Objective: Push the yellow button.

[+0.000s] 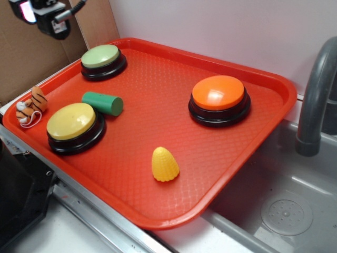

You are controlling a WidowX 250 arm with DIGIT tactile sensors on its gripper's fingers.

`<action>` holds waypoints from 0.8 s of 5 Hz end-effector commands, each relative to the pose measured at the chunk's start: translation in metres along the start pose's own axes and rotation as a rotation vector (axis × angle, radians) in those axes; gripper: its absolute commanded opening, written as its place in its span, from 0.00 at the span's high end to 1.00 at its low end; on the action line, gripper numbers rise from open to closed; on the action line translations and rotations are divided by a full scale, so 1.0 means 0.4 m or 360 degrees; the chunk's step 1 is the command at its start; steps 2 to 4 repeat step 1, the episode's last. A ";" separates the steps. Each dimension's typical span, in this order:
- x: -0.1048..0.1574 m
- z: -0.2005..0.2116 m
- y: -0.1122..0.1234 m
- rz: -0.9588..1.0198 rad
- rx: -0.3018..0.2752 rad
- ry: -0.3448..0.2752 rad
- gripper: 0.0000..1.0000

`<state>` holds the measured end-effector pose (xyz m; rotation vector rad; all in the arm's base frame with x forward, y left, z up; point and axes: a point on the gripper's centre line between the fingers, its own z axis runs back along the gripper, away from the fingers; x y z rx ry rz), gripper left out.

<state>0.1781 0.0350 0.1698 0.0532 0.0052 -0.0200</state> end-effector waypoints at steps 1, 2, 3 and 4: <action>0.019 0.024 -0.010 -0.0066 -0.0012 -0.0084 0.00; 0.019 0.024 -0.010 -0.0066 -0.0012 -0.0084 0.00; 0.019 0.024 -0.010 -0.0066 -0.0012 -0.0084 0.00; 0.019 0.024 -0.010 -0.0066 -0.0012 -0.0084 0.00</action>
